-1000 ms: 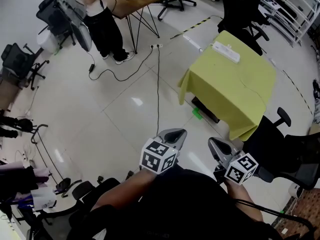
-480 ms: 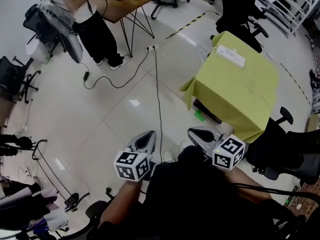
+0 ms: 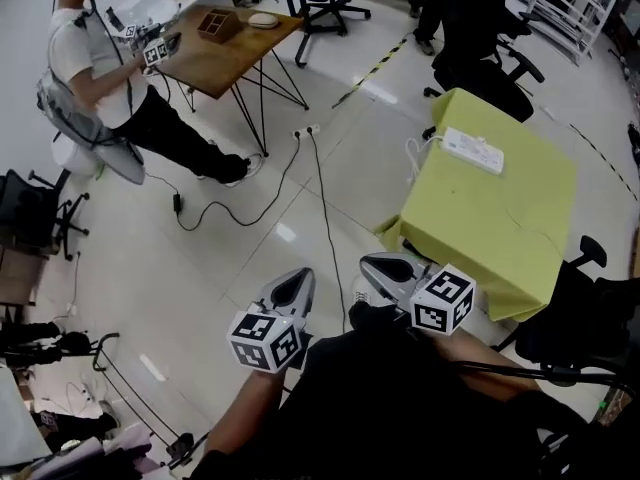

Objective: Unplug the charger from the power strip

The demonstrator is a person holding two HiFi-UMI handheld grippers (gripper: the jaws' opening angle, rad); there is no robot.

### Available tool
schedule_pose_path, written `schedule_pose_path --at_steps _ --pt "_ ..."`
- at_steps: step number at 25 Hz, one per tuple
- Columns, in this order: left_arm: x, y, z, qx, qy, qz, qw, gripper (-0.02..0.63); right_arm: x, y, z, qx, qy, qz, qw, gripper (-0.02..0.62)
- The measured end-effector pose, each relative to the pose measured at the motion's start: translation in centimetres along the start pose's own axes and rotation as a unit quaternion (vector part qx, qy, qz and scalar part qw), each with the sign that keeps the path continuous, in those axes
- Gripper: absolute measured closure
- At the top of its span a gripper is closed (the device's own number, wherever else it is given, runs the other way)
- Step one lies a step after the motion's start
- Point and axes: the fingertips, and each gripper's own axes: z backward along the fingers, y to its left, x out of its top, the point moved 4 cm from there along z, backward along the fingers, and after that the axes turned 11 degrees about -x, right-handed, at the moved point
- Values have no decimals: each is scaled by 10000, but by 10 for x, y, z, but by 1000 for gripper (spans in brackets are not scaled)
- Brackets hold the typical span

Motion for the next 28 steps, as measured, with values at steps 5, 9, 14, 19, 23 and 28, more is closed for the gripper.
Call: schedule_pose_path --at_steps 5,9,14,19,23,28 --pt "72 33 -60 -234 187 -397 9988 598 57 -57 -31 -234 -394 -246 9986 592" --pt "109 61 -109 -461 289 -535 9971 598 76 -107 -55 -584 -476 -477 9960 592" --pt "133 87 -157 -1113 753 -703 9884 598 84 -147 -60 -1356 -577 -874 9852 592" --pt "164 135 -209 -1832 1026 -863 9739 598 98 -184 -83 -2272 -774 -1127 9642 592" --pt "202 176 -241 -2612 1323 -1176 9489 598 110 -195 -112 -3157 -943 -1533 9316 592" --pt "248 232 -271 -3245 1609 -1558 9190 598 133 -193 -151 -3913 -1369 -1930 8893 592"
